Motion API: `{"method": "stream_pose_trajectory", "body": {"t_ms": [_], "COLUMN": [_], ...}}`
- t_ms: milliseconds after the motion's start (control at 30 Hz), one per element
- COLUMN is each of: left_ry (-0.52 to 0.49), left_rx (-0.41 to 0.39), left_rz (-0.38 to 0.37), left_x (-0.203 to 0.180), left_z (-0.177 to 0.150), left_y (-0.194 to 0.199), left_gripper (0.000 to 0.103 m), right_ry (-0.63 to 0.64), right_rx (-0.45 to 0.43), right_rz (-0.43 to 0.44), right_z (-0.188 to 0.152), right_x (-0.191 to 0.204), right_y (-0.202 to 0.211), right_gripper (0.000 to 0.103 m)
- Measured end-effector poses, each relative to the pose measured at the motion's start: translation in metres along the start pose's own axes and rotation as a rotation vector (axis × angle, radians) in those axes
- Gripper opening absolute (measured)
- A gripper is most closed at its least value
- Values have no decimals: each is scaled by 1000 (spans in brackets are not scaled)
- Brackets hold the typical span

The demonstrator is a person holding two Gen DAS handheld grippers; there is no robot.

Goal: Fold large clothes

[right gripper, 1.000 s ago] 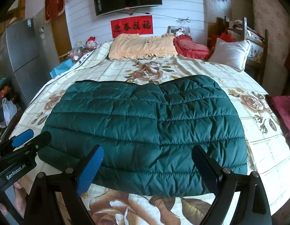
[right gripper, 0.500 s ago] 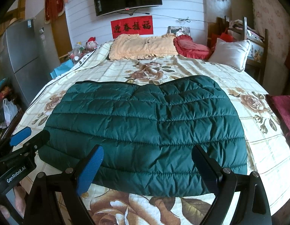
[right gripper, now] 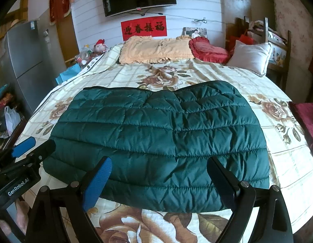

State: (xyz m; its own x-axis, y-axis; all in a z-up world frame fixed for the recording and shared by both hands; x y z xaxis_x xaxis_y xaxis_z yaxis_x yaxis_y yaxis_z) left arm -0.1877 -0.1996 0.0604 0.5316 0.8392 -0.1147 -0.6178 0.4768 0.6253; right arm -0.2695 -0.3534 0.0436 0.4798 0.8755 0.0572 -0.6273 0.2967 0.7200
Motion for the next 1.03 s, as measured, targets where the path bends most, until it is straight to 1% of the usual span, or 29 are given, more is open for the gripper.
{"method": "stream_pose_trajectory", "body": {"t_ms": [667, 933, 1033], "left_ry": [-6, 0, 12], "left_rx": [16, 14, 25], "left_rz": [-21, -12, -21], "left_x": [-8, -6, -2], "left_z": [-4, -6, -7], "left_y": [-7, -10, -15], "left_gripper": [72, 72, 72], "right_ry": [-5, -8, -14], "right_rx": [10, 22, 26], "right_rz": [3, 6, 4], "right_z": [-1, -4, -4], "right_x": [-2, -2, -4], "right_y": [-4, -9, -12], "right_gripper": [93, 93, 93]}}
Point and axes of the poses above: each gripper's, at about its wrist camera, not at the fingertips, and y roughly against the way its jaws point, x to its left, z to its top, the point moved 9 cm from there along -y, roughly the way its jaws point, and after that the axes turned 9 degrees about -z, right-handed, at the moved point
